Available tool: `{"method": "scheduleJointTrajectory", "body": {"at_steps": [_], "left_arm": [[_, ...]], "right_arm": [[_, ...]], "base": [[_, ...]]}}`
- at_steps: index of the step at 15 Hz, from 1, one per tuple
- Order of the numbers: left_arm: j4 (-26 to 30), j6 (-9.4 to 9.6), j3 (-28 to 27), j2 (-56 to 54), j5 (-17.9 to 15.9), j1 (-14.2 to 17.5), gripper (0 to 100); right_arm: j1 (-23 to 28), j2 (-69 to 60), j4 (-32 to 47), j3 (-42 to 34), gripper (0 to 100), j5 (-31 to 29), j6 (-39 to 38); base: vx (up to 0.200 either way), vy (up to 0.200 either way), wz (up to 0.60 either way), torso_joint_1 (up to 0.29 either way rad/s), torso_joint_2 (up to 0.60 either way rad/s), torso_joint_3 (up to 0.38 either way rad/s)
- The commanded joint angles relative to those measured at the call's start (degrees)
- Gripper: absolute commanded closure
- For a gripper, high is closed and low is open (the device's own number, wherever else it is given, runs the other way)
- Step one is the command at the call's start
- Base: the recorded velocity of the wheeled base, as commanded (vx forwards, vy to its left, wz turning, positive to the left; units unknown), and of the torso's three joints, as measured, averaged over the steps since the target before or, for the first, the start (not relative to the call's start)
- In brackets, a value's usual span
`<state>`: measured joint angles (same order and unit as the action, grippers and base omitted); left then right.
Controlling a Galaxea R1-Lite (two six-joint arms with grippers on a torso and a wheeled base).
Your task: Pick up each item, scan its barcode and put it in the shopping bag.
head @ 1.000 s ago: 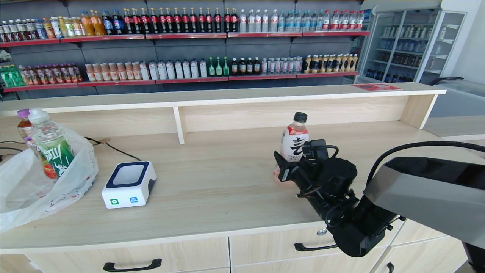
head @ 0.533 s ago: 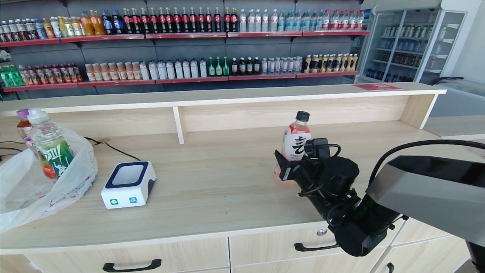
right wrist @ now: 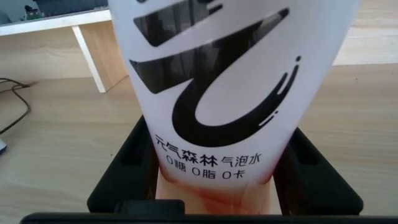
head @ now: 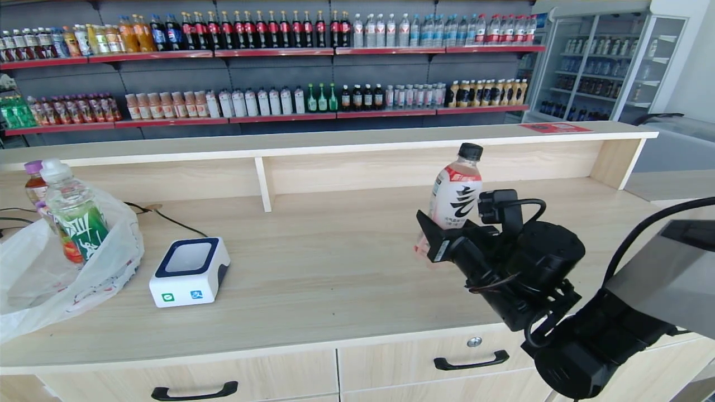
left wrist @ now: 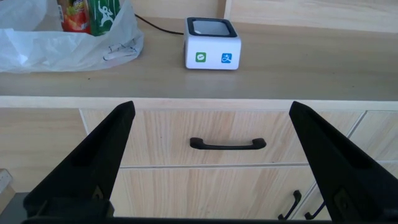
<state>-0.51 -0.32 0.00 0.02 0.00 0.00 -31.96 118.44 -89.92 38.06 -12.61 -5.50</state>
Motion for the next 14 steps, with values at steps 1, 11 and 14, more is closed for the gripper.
{"method": "scheduleJointTrajectory", "body": {"at_steps": [1, 11, 14], "left_arm": [[-0.02, 0.05, 0.00, -0.02, 0.00, 0.00, 0], [0.34, 0.23, 0.00, -0.02, -0.09, 0.00, 0], [0.42, 0.40, 0.00, -0.02, -0.09, 0.00, 0]], "right_arm": [[-2.31, -7.61, -0.08, -4.92, 100, -0.05, 0.05], [-5.04, -25.98, -0.08, -21.45, 100, 0.48, 0.40], [-6.36, -25.63, -0.08, -20.48, 100, 1.97, -0.65]], "base": [[0.000, 0.000, 0.00, 0.000, 0.00, 0.000], [0.000, 0.000, 0.00, 0.000, 0.00, 0.000], [0.000, 0.000, 0.00, 0.000, 0.00, 0.000]]}}
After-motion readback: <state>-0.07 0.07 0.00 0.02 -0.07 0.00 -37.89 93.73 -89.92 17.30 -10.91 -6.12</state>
